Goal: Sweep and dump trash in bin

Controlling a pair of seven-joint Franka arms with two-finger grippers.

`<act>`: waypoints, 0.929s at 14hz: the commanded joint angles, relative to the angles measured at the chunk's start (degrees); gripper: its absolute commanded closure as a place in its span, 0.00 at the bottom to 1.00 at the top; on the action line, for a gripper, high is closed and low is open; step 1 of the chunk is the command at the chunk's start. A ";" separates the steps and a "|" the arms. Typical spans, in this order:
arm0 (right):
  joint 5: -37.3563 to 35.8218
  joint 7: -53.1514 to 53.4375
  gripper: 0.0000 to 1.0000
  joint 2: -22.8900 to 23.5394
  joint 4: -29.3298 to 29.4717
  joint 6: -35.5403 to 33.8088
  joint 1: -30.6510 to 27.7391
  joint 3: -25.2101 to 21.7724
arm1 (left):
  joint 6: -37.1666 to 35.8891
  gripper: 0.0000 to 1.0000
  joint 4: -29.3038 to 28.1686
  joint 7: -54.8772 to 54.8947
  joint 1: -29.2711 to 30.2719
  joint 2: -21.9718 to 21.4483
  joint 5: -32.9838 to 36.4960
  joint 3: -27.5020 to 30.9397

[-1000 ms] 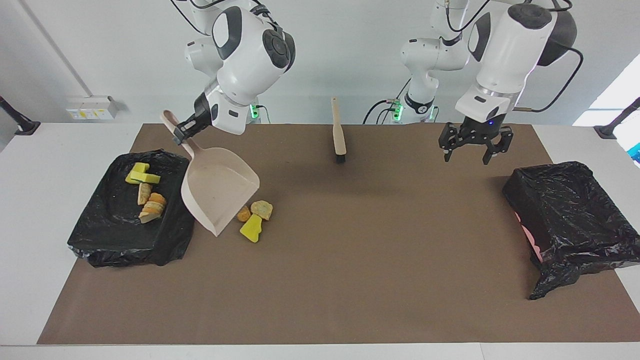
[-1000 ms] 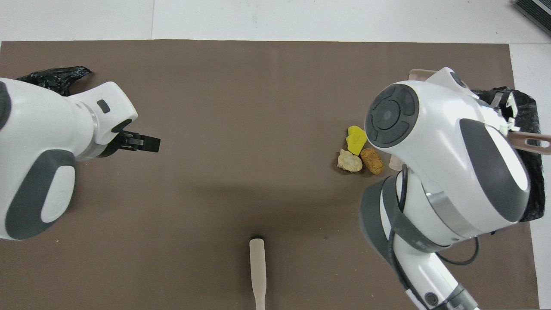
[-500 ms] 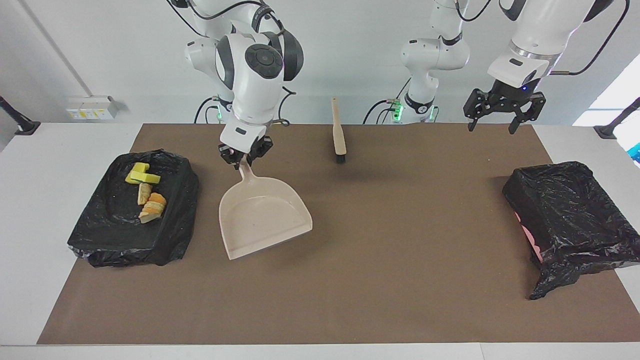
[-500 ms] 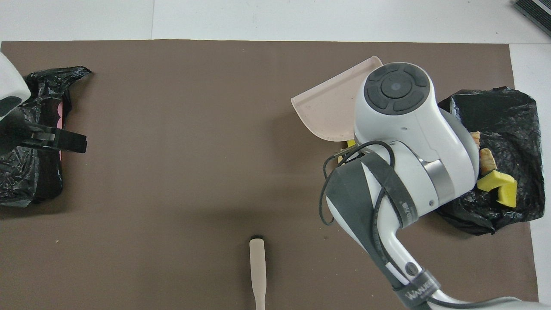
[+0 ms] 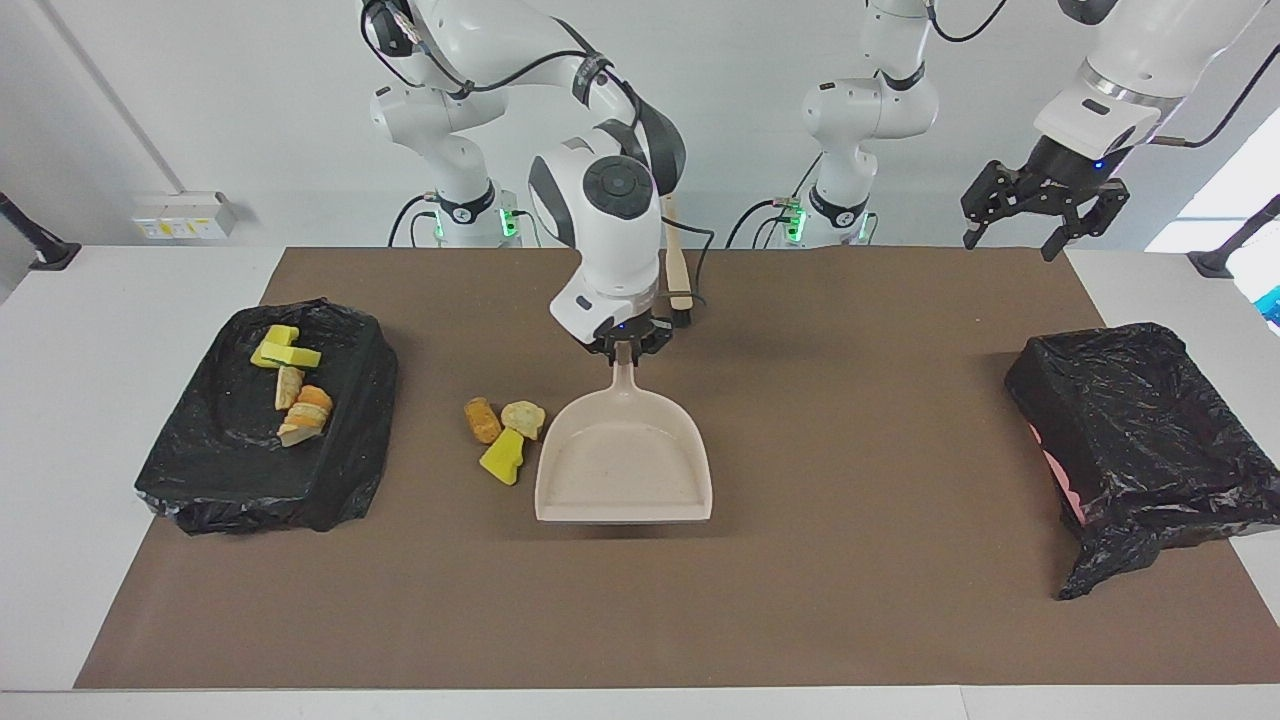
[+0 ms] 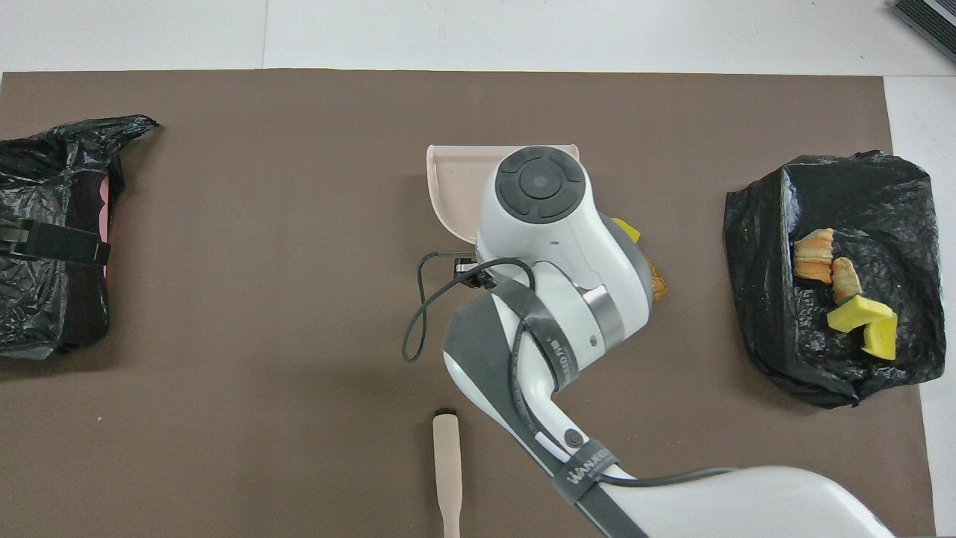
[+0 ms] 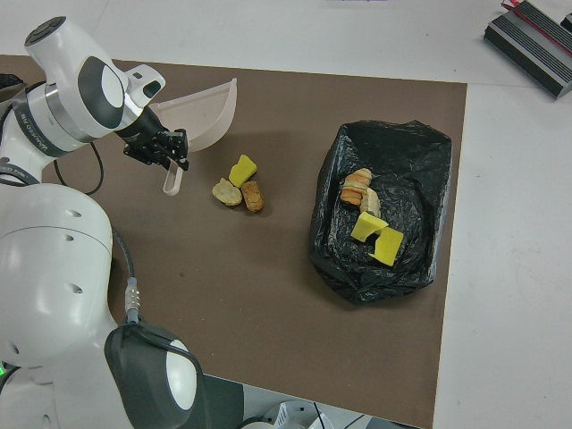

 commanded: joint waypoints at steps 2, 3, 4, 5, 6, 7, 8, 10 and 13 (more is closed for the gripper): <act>1.81 4.76 1.00 5.77 2.68 7.78 3.09 -0.12 | -1.09 0.00 1.14 0.98 0.21 0.23 3.59 -0.78; 2.08 4.77 1.00 6.04 2.76 8.23 3.09 -0.12 | -1.00 0.00 1.14 0.90 0.03 0.23 4.04 -0.78; 2.86 4.77 1.00 6.04 2.76 8.24 3.27 -0.12 | -1.00 0.00 1.14 0.81 0.03 0.23 3.95 -0.78; 4.18 4.77 1.00 6.04 2.68 8.41 3.44 -0.12 | -1.00 0.00 1.14 0.81 0.12 0.23 3.95 -0.87; 4.36 4.77 1.00 6.13 2.68 8.59 3.79 -0.12 | -1.52 0.00 1.14 0.55 0.38 0.05 3.87 -0.87; 3.93 4.86 1.00 7.08 2.41 8.67 5.62 -0.12 | -1.96 0.00 0.97 0.54 0.47 -0.04 3.86 -0.78; 3.66 4.77 1.00 7.88 2.50 8.68 6.51 -0.12 | -1.79 0.00 1.05 0.63 0.47 -0.04 3.86 -0.87; 3.40 3.11 1.00 7.89 2.33 10.07 6.08 -0.12 | -1.88 0.00 0.97 0.46 0.56 -0.12 3.86 -0.87; 3.92 2.40 0.74 7.89 1.54 11.48 5.82 -0.12 | -1.88 0.00 0.97 0.37 0.56 -0.12 3.86 -0.87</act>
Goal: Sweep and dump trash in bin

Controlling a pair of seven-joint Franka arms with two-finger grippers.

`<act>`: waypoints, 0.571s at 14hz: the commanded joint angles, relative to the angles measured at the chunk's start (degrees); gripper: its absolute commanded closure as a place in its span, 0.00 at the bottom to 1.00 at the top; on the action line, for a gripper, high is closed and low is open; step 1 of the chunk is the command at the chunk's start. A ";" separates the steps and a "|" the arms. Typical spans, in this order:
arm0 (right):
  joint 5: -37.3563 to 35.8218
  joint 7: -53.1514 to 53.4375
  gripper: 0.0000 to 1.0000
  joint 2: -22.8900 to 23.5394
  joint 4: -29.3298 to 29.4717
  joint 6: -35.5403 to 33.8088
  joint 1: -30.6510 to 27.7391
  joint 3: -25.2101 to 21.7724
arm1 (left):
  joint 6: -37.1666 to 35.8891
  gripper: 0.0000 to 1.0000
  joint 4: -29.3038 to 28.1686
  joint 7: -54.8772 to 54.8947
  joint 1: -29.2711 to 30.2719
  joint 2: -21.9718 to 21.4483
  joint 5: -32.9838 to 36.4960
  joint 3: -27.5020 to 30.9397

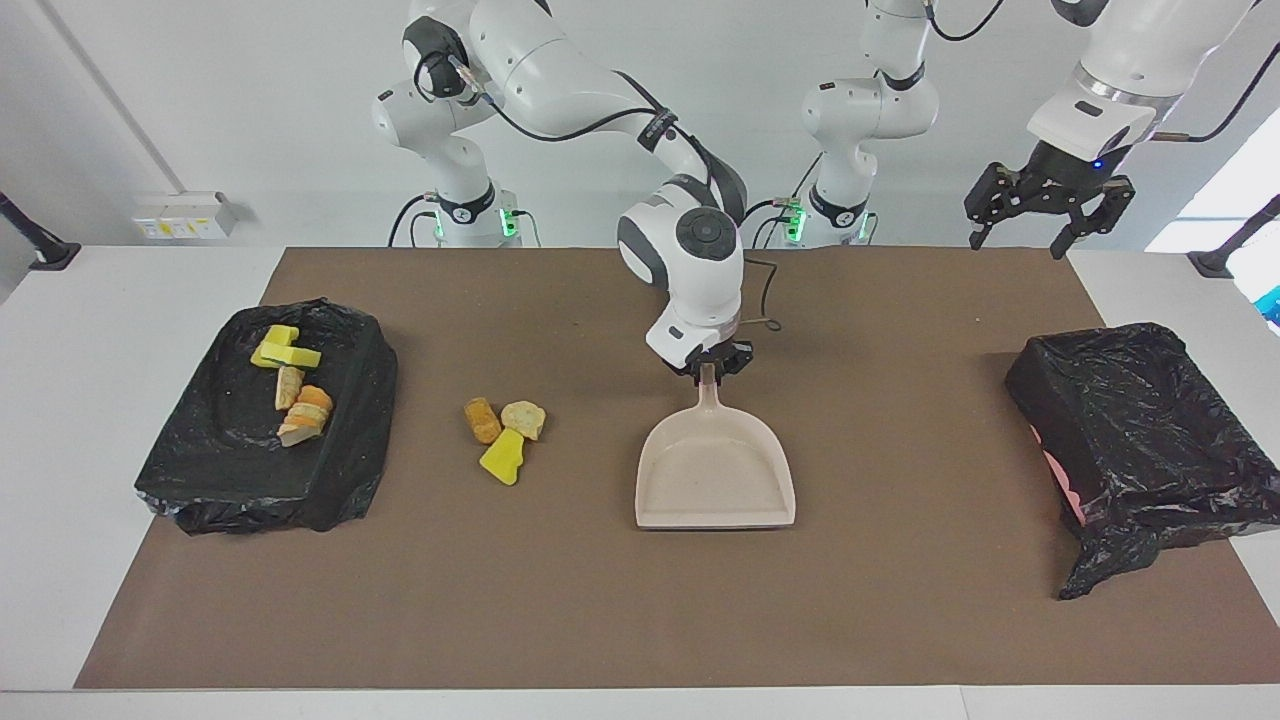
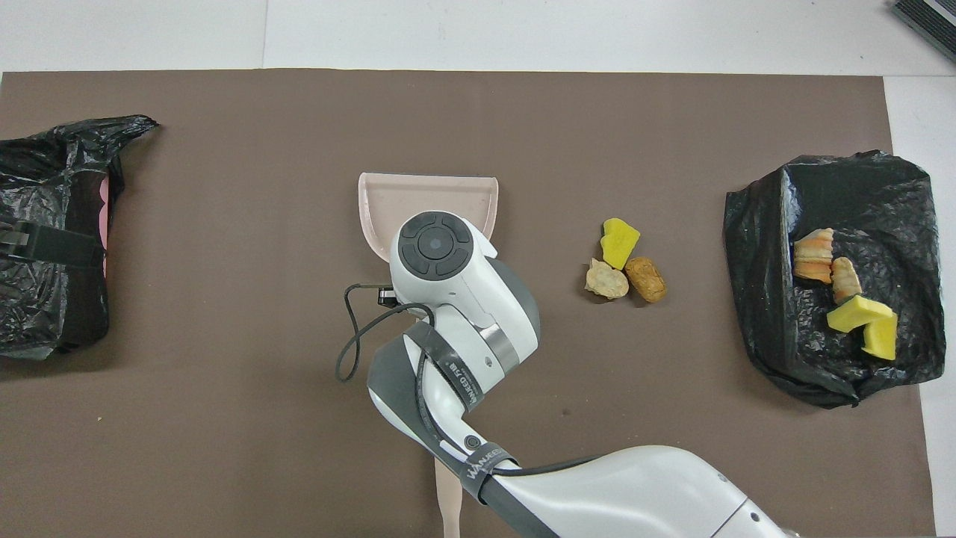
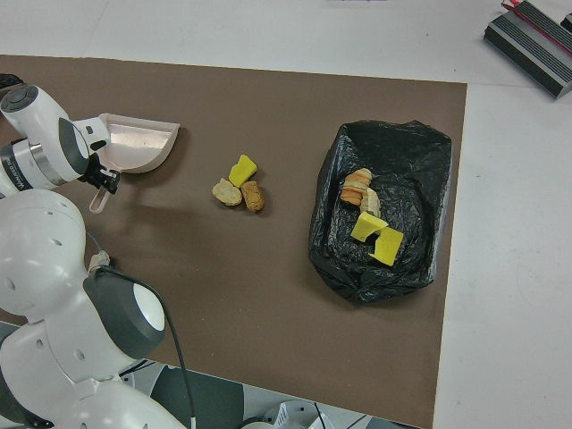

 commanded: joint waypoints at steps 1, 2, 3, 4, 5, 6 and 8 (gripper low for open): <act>0.74 -1.76 0.12 -0.03 -0.26 1.04 -0.60 0.05 | -1.69 0.00 0.96 0.27 0.55 -0.07 1.04 -0.39; 0.56 -1.68 0.00 -0.21 -0.18 0.52 -0.25 -0.03 | -1.69 0.00 1.05 0.27 0.29 -0.07 1.04 -0.39; 0.64 -1.68 0.00 -0.30 0.00 0.42 0.01 -0.12 | -1.78 0.00 0.96 0.27 0.03 -0.07 0.95 -0.39; 0.64 -1.68 0.00 -0.65 0.09 0.34 -0.16 -0.04 | -1.87 0.00 0.87 0.18 0.03 -0.07 0.95 -0.39; 0.73 -1.76 0.00 -2.04 -0.08 -0.27 -0.68 -0.04 | -1.78 0.00 0.87 0.09 -0.06 -0.33 0.86 -0.48; 0.99 -1.85 0.00 -3.36 -0.09 -1.50 -1.13 -0.04 | -1.78 0.00 0.61 0.09 0.03 -0.42 0.86 -0.48; 1.00 -1.85 0.00 -6.26 -0.52 -4.74 -2.27 -0.12 | -1.69 0.00 0.43 0.09 0.11 -0.42 0.86 -0.39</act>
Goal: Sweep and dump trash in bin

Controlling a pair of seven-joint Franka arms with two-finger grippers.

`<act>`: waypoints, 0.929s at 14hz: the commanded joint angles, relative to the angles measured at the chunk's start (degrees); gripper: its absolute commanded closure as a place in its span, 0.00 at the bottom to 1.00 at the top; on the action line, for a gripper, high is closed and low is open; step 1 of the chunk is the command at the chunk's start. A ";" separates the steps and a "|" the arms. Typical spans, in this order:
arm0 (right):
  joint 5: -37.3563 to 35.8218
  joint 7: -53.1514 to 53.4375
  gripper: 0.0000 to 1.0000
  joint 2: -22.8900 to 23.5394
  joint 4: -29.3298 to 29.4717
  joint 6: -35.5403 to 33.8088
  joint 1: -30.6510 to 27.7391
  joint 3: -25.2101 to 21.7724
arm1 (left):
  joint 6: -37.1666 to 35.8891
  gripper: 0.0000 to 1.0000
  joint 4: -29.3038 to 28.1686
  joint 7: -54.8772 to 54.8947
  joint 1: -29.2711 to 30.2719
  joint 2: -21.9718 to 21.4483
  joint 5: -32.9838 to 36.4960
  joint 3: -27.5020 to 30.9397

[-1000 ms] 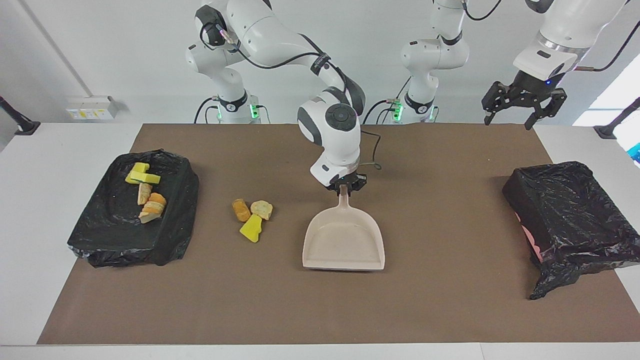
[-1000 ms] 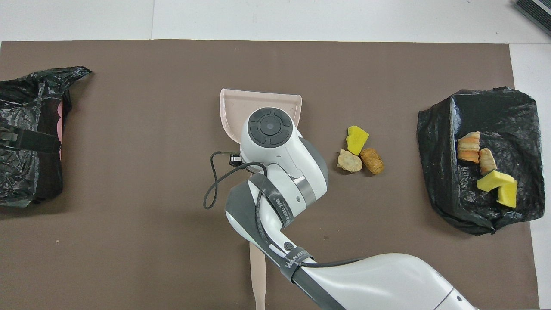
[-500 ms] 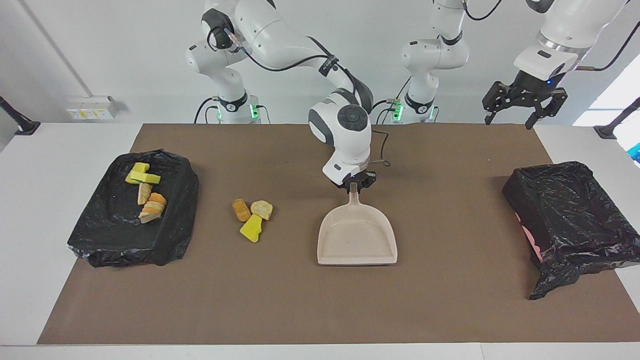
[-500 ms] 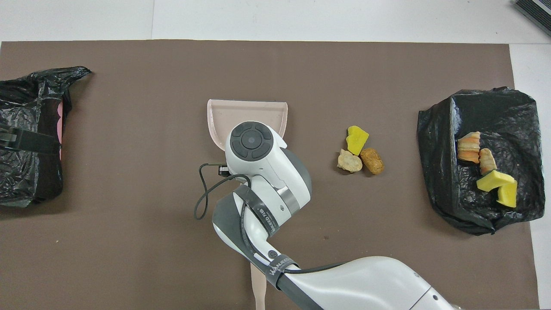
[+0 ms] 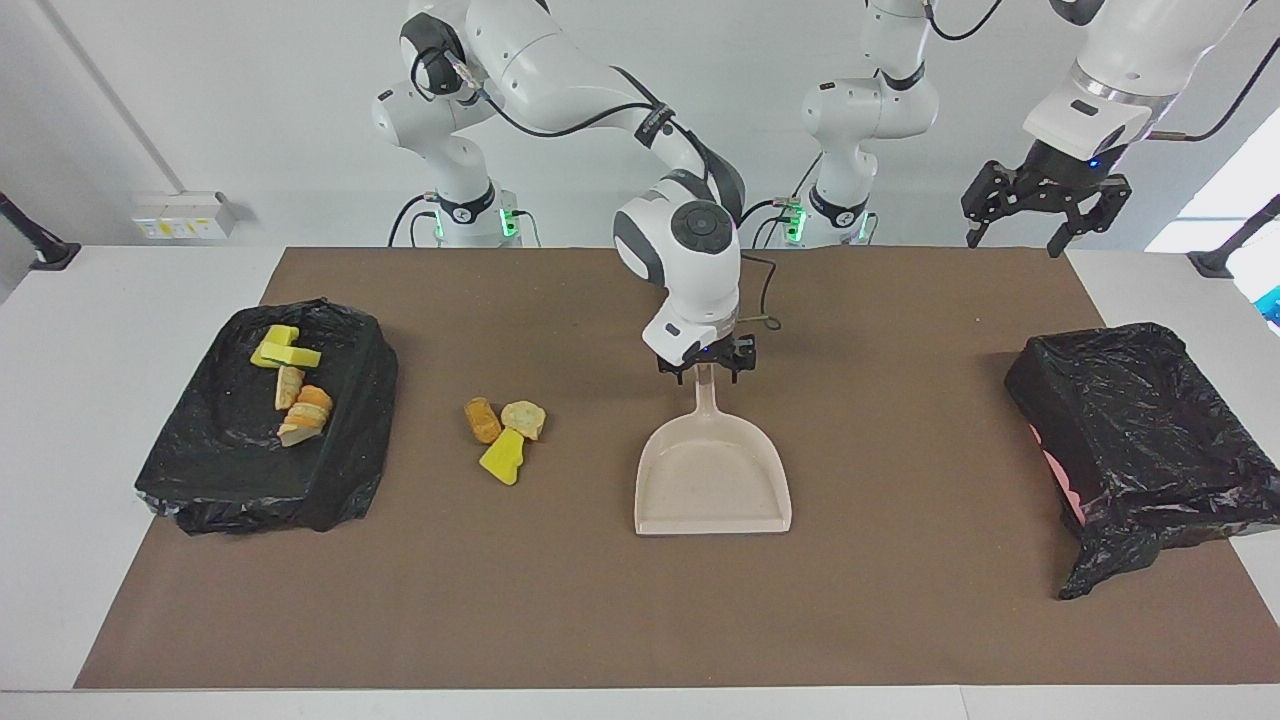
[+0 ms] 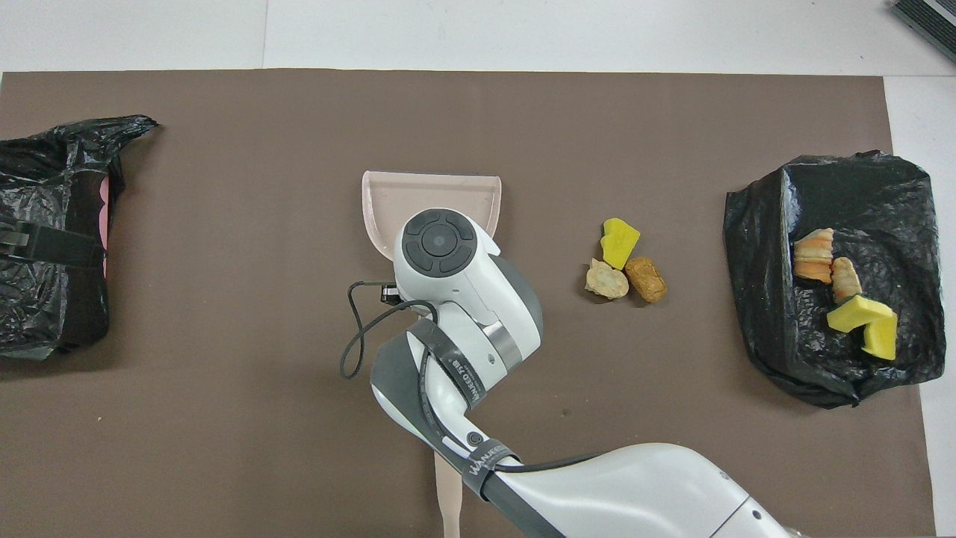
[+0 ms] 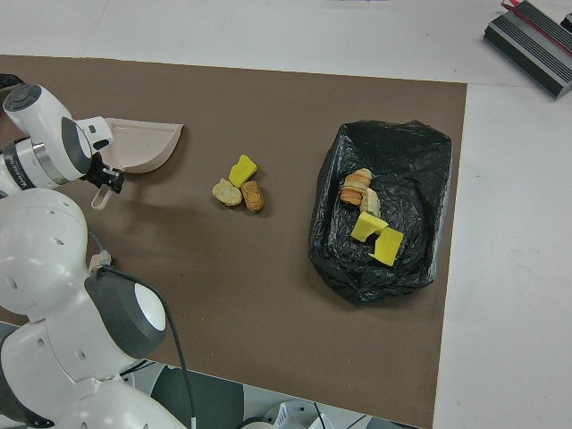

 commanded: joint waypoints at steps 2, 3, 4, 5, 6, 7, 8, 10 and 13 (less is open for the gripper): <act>1.17 -2.79 0.00 -7.23 -1.45 -8.26 -2.30 0.30 | -0.57 0.00 0.34 0.09 0.12 -0.39 0.85 -0.11; 1.69 -3.14 0.00 -9.95 -3.02 -10.81 -2.12 0.30 | -0.31 0.00 0.43 0.01 0.12 -0.31 0.85 -0.20; 2.05 -2.36 0.00 -13.28 -5.91 -12.32 -2.12 0.30 | 0.13 0.00 0.43 0.00 -0.06 -0.31 0.76 -0.20; 2.31 -2.01 0.00 -16.62 -9.76 -13.81 -1.86 0.30 | 1.44 0.00 0.43 0.09 -0.06 -0.13 0.68 -0.20; 3.18 -2.00 0.00 -19.35 -13.46 -14.18 -1.42 0.39 | 3.10 0.00 0.43 0.09 -0.14 0.04 0.50 -0.20; 4.85 -1.92 0.00 -21.38 -16.80 -13.92 -0.37 0.39 | 3.82 0.00 0.52 0.09 -0.15 0.31 0.41 -0.37; 7.47 -0.87 0.00 -23.31 -20.05 -13.22 1.29 0.39 | 4.26 0.00 0.61 0.09 -0.23 0.83 0.41 -0.55; 10.04 1.42 0.00 -27.18 -26.38 -10.33 3.40 0.39 | 7.76 0.00 0.43 0.01 -2.06 2.14 0.32 -0.73; 12.76 4.48 0.00 -31.15 -36.05 -5.50 9.28 0.39 | 11.89 0.00 -0.79 -1.66 -6.28 5.31 0.41 -0.73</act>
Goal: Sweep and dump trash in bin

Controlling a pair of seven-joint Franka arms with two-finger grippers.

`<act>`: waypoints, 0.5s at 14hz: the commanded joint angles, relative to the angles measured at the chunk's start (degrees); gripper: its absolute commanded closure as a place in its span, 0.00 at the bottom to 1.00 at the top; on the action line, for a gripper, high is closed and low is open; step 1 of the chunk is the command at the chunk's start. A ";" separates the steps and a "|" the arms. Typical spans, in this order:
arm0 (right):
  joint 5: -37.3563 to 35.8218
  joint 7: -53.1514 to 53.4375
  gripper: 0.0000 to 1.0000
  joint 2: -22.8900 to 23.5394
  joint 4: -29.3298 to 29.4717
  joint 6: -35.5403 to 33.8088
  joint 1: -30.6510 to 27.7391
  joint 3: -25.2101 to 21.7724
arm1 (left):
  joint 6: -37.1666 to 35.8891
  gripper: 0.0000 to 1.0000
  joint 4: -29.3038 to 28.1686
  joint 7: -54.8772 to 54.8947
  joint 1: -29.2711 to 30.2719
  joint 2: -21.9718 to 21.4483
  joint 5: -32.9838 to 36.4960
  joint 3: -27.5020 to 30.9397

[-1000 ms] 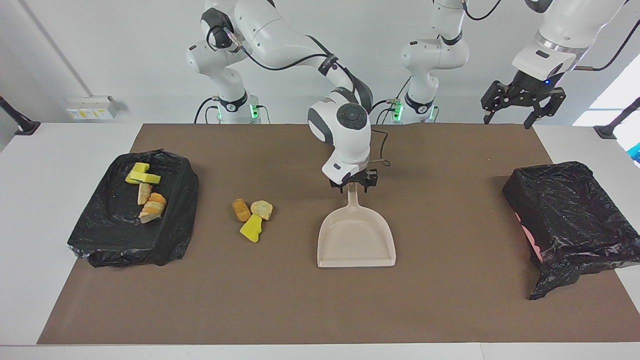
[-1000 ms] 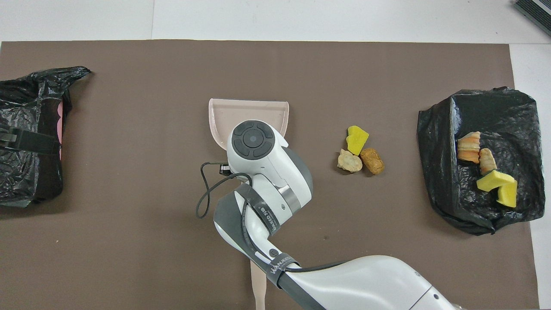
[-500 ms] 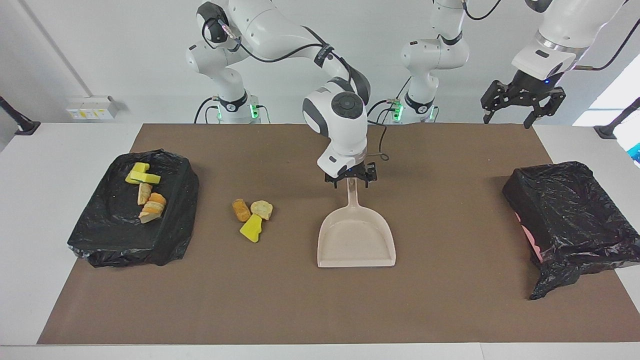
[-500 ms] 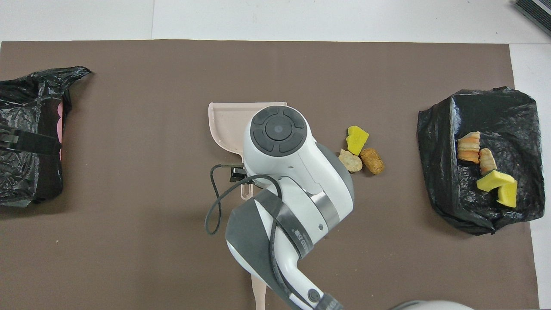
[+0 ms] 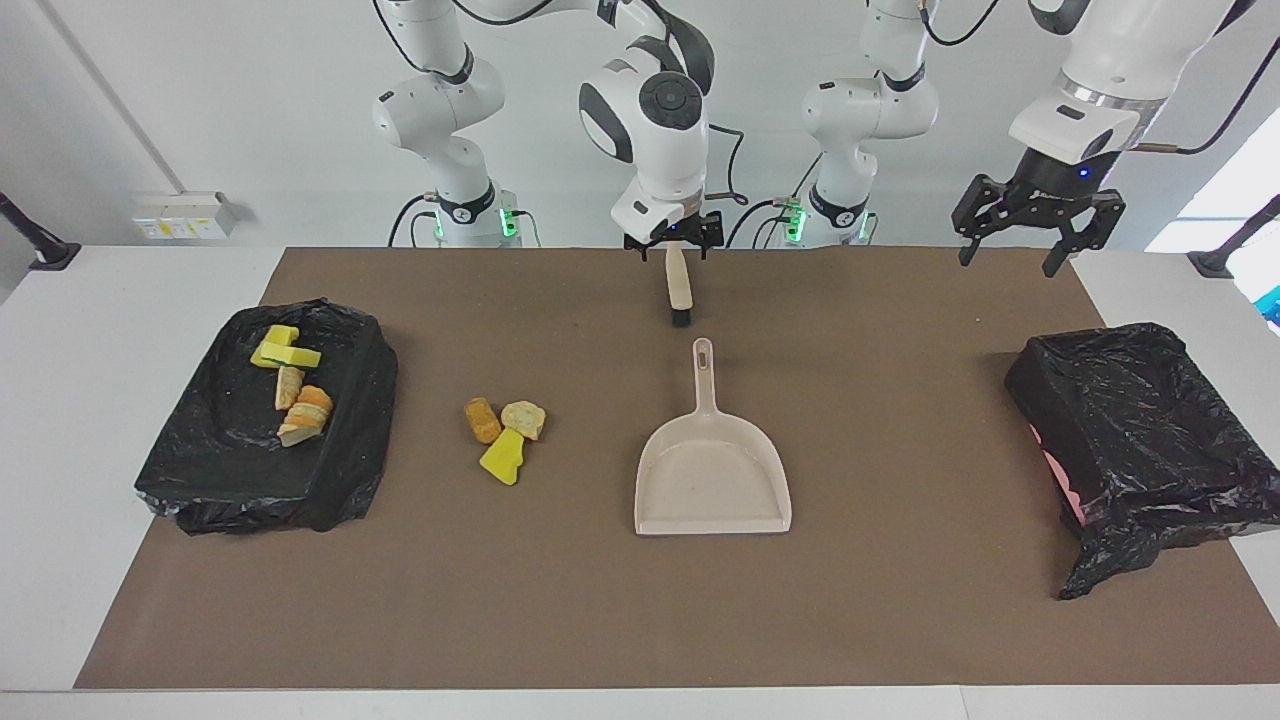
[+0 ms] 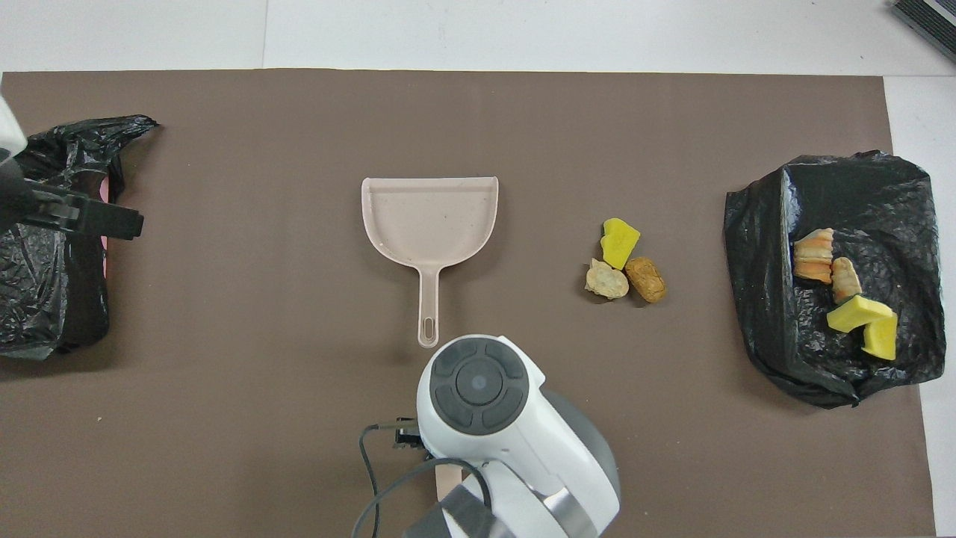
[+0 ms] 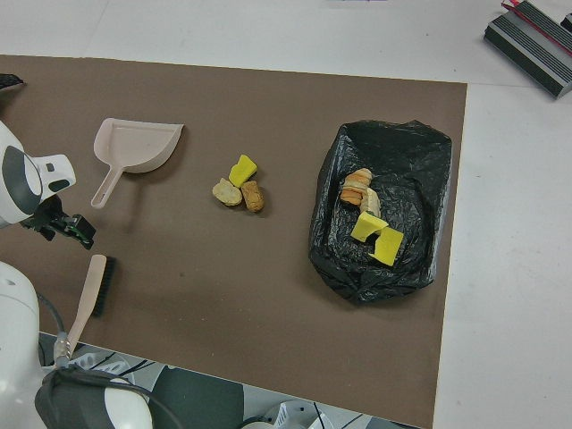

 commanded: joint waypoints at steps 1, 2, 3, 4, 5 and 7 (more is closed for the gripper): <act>3.07 4.67 0.00 -5.51 -12.57 8.05 4.95 -0.15 | 5.36 0.00 -2.28 -3.30 -3.83 2.65 0.46 0.45; 3.86 6.00 0.00 -5.52 -15.39 11.48 6.80 -0.15 | 8.51 0.00 -4.65 -5.06 -5.67 2.82 0.46 0.45; 5.34 6.18 0.00 -5.09 -17.33 13.95 8.38 -0.15 | 11.07 0.00 -6.58 -5.60 -6.99 2.83 0.46 0.45; 5.97 6.27 0.00 -5.17 -19.09 15.63 10.49 -0.15 | 12.49 0.00 -7.91 -5.86 -7.53 3.00 0.46 0.36; 6.06 6.36 0.00 -5.87 -20.76 15.91 11.81 -0.15 | 13.81 0.00 -9.31 -6.74 -9.54 3.61 0.46 0.45; 7.11 6.62 0.00 -7.89 -23.32 15.99 13.13 -0.15 | 17.67 0.00 -11.17 -10.94 -12.35 5.89 0.46 0.45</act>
